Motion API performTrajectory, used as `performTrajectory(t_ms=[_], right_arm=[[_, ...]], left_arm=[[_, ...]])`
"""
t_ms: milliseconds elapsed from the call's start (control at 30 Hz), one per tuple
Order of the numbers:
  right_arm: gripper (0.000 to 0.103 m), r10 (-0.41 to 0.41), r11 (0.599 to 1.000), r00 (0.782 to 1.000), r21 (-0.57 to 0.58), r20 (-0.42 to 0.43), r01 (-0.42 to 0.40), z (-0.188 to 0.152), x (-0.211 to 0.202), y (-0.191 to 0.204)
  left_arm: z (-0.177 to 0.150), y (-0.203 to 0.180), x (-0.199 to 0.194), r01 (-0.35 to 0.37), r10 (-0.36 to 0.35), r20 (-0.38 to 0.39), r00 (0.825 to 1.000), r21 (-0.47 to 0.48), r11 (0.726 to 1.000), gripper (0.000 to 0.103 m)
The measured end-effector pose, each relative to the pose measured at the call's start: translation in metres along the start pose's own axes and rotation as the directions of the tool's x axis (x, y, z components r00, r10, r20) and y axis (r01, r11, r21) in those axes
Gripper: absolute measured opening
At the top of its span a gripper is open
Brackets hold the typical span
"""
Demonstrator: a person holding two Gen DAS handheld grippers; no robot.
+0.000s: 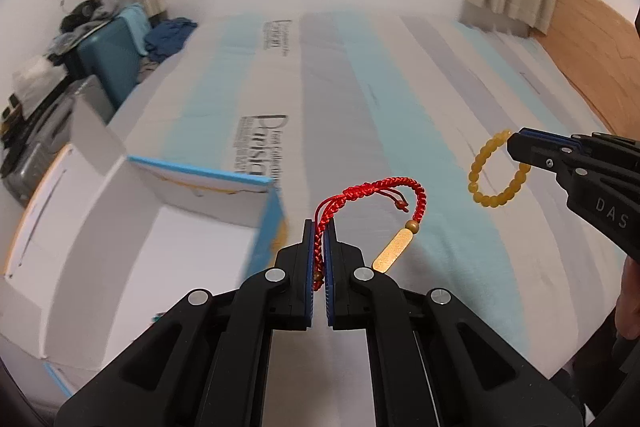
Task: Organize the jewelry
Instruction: 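Carry the red string bracelet with the left tool while the right tool carries the yellow bracelet into the box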
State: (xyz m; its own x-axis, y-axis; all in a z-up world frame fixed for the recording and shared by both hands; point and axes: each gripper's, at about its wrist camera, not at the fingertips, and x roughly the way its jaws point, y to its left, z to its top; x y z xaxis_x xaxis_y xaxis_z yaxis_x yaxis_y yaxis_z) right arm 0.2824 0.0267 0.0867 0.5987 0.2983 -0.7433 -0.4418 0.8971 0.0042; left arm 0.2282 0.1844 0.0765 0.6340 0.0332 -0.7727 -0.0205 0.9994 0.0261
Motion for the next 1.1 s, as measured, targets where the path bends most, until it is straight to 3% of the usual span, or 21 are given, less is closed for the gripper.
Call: performTrajectory(t_ms=[333,533,733,900,1100], right_arm=[[0.009,0.082,0.993,0.995,-0.084,0.058,-0.077,0.025,-0.012,0.102],[0.009,0.140,0.979,0.989,-0.154,0.048,-0.131,0.032,-0.005,0.167],[0.009,0.190,0.958,0.982,-0.218,-0.011,-0.188,0.026,0.015,0.226],[0.009,0.195,0.938,0.975,-0.269,-0.108,-0.217,0.013,0.043,0.261],[0.009,0.165,0.926,0.960,-0.299,-0.226,-0.230,-0.003,0.074,0.282]], left_arm=[[-0.018,0.094,-0.038,-0.071,0.073,0.015,0.997,-0.089,0.993,0.003],[-0.042,0.142,-0.049,-0.108,0.106,-0.019,0.994,-0.134,0.985,0.003],[-0.071,0.183,-0.043,-0.112,0.098,-0.088,0.991,-0.167,0.980,0.003],[-0.092,0.204,-0.026,-0.116,0.089,-0.152,0.984,-0.178,0.977,0.003],[-0.115,0.218,0.002,-0.110,0.059,-0.277,0.959,-0.170,0.979,0.003]])
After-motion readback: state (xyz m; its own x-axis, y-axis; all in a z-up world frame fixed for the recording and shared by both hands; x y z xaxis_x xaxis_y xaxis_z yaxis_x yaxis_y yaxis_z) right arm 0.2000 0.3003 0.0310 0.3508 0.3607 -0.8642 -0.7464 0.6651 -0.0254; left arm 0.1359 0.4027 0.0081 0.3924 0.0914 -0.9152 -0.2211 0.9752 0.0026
